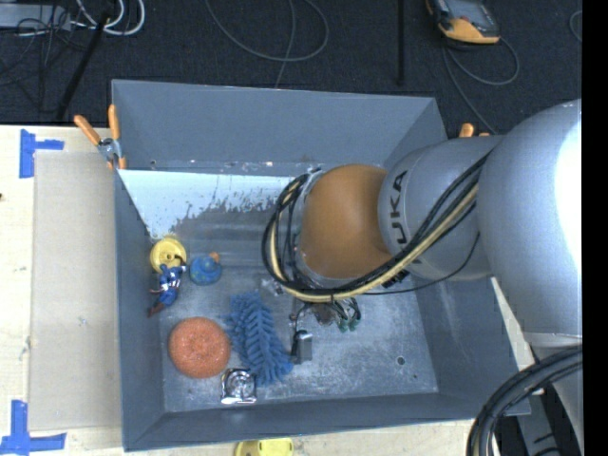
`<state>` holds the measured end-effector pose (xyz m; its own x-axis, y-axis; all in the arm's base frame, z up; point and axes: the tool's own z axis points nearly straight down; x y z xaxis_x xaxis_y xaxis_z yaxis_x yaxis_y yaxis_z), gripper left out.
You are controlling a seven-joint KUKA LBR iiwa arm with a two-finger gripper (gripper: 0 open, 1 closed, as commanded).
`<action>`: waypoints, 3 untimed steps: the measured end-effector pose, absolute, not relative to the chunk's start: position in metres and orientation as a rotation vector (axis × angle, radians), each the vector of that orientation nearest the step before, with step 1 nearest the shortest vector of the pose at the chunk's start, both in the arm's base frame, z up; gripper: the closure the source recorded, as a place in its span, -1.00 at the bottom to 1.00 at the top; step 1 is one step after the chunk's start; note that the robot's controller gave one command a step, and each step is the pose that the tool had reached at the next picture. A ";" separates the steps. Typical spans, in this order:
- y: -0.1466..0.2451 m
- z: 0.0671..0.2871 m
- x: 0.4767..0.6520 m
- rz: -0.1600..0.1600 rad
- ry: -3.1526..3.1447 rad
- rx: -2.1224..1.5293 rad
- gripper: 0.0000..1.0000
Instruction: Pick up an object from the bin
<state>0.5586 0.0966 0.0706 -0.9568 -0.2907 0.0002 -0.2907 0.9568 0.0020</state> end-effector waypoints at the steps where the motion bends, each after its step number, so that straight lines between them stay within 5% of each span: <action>1: 0.119 0.070 0.572 0.001 -3.102 0.504 -1.00; 2: 0.143 0.074 0.571 0.000 -3.065 0.701 -1.00; 3: 0.159 0.070 0.569 0.000 -3.082 0.625 1.00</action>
Offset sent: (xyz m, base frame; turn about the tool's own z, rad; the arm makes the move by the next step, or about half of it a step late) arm 0.0103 0.0612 0.0081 -0.2543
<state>0.5694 0.1593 0.0703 -0.9209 -0.3897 -0.0034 -0.3897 0.9209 -0.0006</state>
